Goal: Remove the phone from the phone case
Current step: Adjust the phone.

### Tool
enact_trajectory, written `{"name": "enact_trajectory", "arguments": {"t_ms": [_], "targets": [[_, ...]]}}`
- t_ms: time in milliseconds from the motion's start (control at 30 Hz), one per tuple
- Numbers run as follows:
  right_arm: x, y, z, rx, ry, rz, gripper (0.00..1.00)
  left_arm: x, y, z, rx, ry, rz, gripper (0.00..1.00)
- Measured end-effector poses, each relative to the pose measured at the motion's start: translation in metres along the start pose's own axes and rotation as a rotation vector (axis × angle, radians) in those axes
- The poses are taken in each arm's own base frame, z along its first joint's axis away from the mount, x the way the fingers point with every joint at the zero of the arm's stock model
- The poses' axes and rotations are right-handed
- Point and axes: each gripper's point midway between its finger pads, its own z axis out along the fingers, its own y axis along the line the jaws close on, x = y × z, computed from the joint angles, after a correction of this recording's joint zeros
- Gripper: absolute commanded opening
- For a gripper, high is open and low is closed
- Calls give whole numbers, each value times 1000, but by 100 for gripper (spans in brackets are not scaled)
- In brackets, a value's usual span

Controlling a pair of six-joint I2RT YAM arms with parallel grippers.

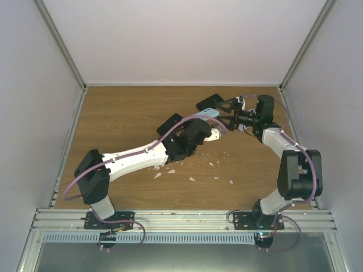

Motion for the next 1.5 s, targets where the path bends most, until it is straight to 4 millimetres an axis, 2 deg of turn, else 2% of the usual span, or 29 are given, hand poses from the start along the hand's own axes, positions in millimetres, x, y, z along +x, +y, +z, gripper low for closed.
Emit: {"name": "enact_trajectory", "arguments": {"t_ms": [67, 200, 400, 567, 667, 800, 967, 1100, 1233, 1367, 1500], "targets": [[-12, 11, -8, -4, -29, -65, 100, 2, 13, 1, 15, 3, -70, 0], [-32, 30, -26, -1, -82, -178, 100, 7, 27, 5, 66, 15, -172, 0], [-54, 50, -48, 26, -155, -324, 100, 2, 52, 14, 144, 1, -357, 0], [-67, 65, -60, 52, -204, -425, 100, 1, 97, 11, 205, -81, -632, 0], [-72, 80, -65, 63, -234, -501, 100, 10, 117, 9, 231, -123, -781, 0], [-72, 111, -72, 44, -264, -619, 99, 21, 134, 5, 302, -183, -972, 0], [-69, 153, -80, -20, -307, -760, 99, 20, 161, -8, 374, -322, -1161, 0], [-64, 170, -81, -87, -310, -807, 100, 10, 178, -36, 438, -464, -1267, 0], [-55, 177, -74, -152, -297, -801, 100, -3, 202, -62, 520, -615, -1365, 0], [-38, 197, -61, -241, -264, -780, 99, -4, 213, -72, 592, -699, -1453, 0], [-22, 216, -54, -315, -236, -779, 98, -3, 209, -70, 680, -725, -1548, 0]]}}
